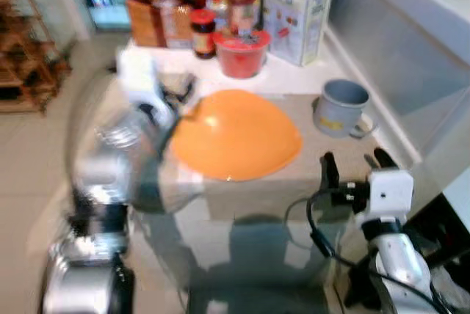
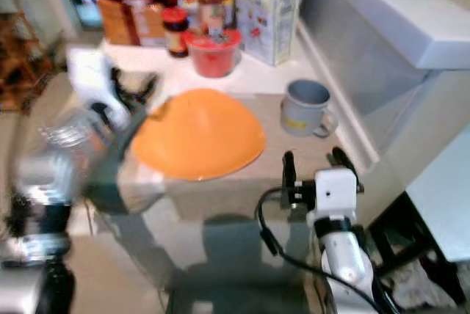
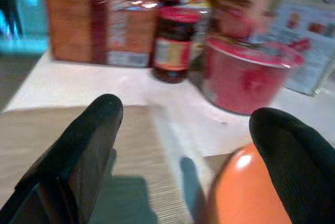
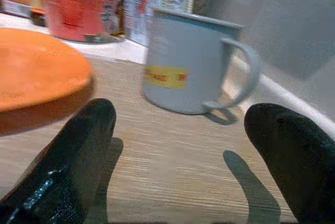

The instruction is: Setting the table

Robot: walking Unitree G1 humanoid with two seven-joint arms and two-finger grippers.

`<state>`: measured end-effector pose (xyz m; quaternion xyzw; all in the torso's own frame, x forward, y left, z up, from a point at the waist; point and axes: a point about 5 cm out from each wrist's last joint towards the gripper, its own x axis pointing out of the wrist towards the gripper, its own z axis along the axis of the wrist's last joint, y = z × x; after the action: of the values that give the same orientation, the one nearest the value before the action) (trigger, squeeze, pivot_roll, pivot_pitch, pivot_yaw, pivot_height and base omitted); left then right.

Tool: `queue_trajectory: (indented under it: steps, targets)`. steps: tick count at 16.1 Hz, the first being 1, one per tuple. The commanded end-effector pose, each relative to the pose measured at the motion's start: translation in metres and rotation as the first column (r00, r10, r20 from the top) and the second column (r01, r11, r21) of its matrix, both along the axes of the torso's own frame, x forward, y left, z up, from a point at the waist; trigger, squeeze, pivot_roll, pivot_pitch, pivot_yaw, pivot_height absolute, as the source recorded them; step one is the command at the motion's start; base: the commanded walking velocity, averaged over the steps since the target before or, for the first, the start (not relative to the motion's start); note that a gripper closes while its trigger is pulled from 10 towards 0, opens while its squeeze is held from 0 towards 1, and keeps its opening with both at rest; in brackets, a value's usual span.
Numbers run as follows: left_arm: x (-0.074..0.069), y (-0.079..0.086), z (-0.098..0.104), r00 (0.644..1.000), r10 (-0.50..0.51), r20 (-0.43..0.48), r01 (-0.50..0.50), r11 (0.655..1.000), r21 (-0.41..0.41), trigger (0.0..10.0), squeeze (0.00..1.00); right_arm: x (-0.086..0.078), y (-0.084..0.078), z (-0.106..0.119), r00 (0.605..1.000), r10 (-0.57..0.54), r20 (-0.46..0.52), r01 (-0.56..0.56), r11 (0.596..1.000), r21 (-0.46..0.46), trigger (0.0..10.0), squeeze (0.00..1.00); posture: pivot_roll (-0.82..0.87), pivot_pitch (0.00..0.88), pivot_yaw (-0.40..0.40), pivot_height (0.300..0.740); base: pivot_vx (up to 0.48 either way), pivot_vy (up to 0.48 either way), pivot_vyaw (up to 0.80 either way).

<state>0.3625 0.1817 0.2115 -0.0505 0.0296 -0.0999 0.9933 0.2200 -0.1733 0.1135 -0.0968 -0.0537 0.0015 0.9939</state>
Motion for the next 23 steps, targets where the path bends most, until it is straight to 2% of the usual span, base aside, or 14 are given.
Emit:
queue_trajectory:
  steps: [1, 3, 5, 7, 8, 11, 15, 18, 20, 23]
  targets:
    - [0.005, -0.001, 0.004, 0.994, -0.07, -0.089, 0.062, 0.994, -0.093, 10.0, 0.0, 0.0, -0.001, 0.001, 1.0, -0.005, 0.001, 0.005, 1.0, 0.011, 10.0, 0.0, -0.03, 0.022, 0.013, 0.74, 0.0, 0.0, 0.0]
    - [0.003, 0.0, 0.006, 0.972, -0.135, -0.193, 0.103, 0.98, -0.169, 10.0, 0.0, -0.001, -0.001, 0.001, 1.0, -0.009, -0.001, 0.009, 1.0, 0.016, 10.0, 0.0, -0.03, 0.024, 0.017, 0.74, 0.0, 0.0, 0.0]
    - [-0.005, -0.002, 0.0, 0.902, -0.269, -0.338, 0.159, 0.934, -0.321, 10.0, 0.0, -0.002, -0.001, -0.001, 1.0, -0.013, -0.01, 0.013, 1.0, 0.022, 10.0, 0.0, -0.02, 0.033, 0.018, 0.74, 0.0, 0.0, 0.0]
    - [-0.014, -0.006, -0.003, 0.84, -0.384, -0.383, 0.2, 0.876, -0.439, 10.0, 0.0, -0.002, -0.001, -0.003, 1.0, -0.011, -0.018, 0.012, 1.0, 0.024, 10.0, 0.0, -0.01, 0.038, 0.015, 0.74, 0.0, 0.0, 0.0]
    - [-0.018, -0.008, -0.003, 0.827, -0.411, -0.384, 0.217, 0.863, -0.455, 10.0, 0.0, -0.002, 0.0, -0.004, 1.0, -0.01, -0.023, 0.011, 1.0, 0.025, 10.0, 0.0, -0.01, 0.039, 0.012, 0.74, 0.0, 0.0, 0.0]
    - [-0.023, -0.006, -0.008, 0.806, -0.417, -0.42, 0.221, 0.87, -0.44, 10.0, 0.0, -0.002, 0.001, -0.004, 1.0, -0.005, -0.028, 0.006, 1.0, 0.025, 10.0, 0.0, -0.01, 0.041, 0.01, 0.74, 0.0, 0.0, 0.0]
    - [-0.027, 0.005, -0.015, 0.792, -0.382, -0.476, 0.219, 0.906, -0.363, 10.0, 0.0, -0.003, 0.002, -0.005, 0.999, -0.005, -0.034, 0.006, 1.0, 0.023, 10.0, 0.0, -0.01, 0.032, 0.014, 0.74, 0.0, 0.0, 0.0]
    - [-0.028, 0.009, -0.019, 0.784, -0.38, -0.491, 0.231, 0.913, -0.338, 10.0, 0.0, -0.003, 0.002, -0.005, 0.999, -0.007, -0.034, 0.008, 1.0, 0.023, 10.0, 0.0, -0.01, 0.026, 0.015, 0.74, 0.0, 0.0, 0.0]
    - [-0.029, 0.003, -0.019, 0.765, -0.427, -0.482, 0.261, 0.89, -0.375, 10.0, 0.0, -0.003, 0.002, -0.005, 0.999, -0.008, -0.036, 0.009, 1.0, 0.023, 10.0, 0.0, -0.01, 0.025, 0.015, 0.74, 0.0, 0.0, 0.0]
    - [-0.03, -0.008, -0.014, 0.753, -0.503, -0.424, 0.302, 0.837, -0.456, 10.0, 0.0, -0.005, 0.002, -0.005, 0.999, -0.009, -0.038, 0.01, 1.0, 0.023, 10.0, 0.0, -0.02, 0.025, 0.013, 0.74, 0.0, 0.0, 0.0]
